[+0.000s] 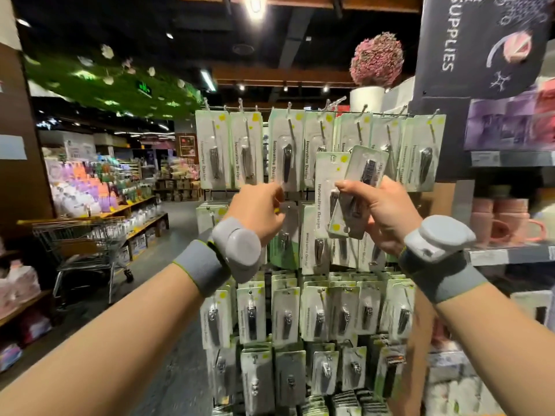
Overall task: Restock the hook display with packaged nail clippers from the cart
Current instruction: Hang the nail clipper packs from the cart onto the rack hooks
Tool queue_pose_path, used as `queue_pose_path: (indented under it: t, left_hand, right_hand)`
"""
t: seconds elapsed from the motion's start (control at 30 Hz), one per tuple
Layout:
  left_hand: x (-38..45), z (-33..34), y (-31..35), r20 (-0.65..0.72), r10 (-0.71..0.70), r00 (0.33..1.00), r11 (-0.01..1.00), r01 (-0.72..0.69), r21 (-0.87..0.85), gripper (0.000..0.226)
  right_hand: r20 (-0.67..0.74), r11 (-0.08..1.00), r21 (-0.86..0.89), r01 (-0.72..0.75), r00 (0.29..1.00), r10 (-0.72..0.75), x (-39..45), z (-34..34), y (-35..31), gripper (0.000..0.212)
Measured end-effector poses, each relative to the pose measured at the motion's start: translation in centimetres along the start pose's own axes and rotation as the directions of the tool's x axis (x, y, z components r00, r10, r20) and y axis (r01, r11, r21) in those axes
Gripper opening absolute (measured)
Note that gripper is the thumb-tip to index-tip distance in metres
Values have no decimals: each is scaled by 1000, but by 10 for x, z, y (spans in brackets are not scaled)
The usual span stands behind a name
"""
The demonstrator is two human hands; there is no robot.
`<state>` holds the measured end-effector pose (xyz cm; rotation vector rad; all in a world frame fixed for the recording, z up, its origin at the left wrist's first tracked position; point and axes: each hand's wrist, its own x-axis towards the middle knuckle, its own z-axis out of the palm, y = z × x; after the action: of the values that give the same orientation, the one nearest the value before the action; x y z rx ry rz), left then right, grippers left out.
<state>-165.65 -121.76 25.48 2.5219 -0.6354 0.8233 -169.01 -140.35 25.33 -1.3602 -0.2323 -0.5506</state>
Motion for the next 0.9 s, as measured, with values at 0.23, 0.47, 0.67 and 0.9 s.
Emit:
queue_pose_path:
  t: [0.23,0.47,0.67,0.9]
  left_hand:
    - [4,21,0,146,-86,986,976,54,209,55]
    - [3,13,8,41,-37,998,977,27,212,31]
    - [15,-7,31,-160,22,987,995,-37,-88,24]
    - [25,-3,58,-129,-16,992,844,-55,-533,19]
  right_hand:
    - [45,999,38,-4,999,2,8,-5,2,18]
    - [33,999,30,-24,999,23,11,-18,-2,18]
    - [77,999,17,-42,996,41,12,-30,-6,10]
    - [191,998,28,-55,980,49,6,-29,-5,29]
